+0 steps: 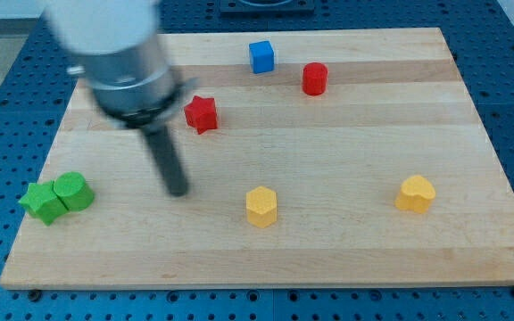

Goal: Push the yellow hexagon a bit left

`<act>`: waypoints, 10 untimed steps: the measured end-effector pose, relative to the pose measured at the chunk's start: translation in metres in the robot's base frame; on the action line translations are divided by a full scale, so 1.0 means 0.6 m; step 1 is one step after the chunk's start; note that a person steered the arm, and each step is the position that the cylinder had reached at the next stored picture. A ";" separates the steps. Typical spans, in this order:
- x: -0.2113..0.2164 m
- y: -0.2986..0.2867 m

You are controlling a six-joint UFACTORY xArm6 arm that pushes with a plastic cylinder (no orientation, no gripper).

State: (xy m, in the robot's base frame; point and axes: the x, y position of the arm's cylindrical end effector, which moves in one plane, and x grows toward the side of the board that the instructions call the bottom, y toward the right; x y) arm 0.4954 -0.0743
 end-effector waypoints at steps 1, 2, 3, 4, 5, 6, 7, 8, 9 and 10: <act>-0.034 0.192; -0.002 0.331; 0.040 0.260; 0.040 0.132; 0.040 0.123; 0.040 0.123; 0.040 0.118; 0.040 0.101; 0.040 0.077; 0.040 0.048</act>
State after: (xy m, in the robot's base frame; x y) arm 0.5193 -0.0456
